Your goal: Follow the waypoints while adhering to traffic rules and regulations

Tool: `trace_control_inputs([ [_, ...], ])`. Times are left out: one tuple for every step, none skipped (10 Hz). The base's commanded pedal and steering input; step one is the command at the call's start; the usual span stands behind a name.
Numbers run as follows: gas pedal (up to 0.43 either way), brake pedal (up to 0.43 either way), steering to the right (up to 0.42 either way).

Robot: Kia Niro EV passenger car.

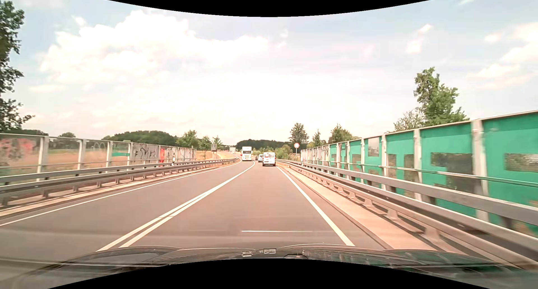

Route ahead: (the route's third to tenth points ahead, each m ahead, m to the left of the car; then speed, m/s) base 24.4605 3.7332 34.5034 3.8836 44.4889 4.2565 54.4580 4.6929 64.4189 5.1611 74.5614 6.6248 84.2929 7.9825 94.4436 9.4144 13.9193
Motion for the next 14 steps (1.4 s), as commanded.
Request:
trace_control_inputs([
  [0.169, 0.000, -0.003],
  [0.169, 0.000, -0.005],
  [0.169, 0.000, -0.006],
  [0.169, 0.000, -0.005],
  [0.169, 0.000, -0.005],
  [0.169, 0.000, -0.006],
  [0.169, 0.000, -0.005],
  [0.169, 0.000, -0.005],
  [0.169, 0.000, -0.005],
  [0.169, 0.000, -0.006],
  [0.169, 0.000, -0.006],
  [0.169, 0.000, -0.005],
  [0.157, 0.000, -0.005],
  [0.157, 0.000, -0.006],
])
